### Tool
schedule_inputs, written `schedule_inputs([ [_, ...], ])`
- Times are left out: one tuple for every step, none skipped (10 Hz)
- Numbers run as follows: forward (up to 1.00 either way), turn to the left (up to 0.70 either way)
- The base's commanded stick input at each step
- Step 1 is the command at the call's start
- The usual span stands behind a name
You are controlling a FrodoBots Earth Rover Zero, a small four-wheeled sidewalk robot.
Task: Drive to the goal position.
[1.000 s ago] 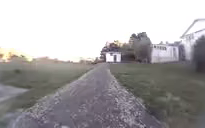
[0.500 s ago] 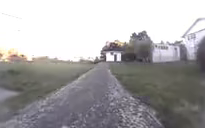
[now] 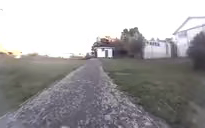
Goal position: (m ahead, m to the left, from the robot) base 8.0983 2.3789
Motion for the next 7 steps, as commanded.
schedule_inputs([
  [1.0, 0.0],
  [1.0, 0.0],
  [1.0, 0.0],
  [1.0, 0.0],
  [1.0, 0.0],
  [1.0, 0.0],
  [1.0, 0.0],
])
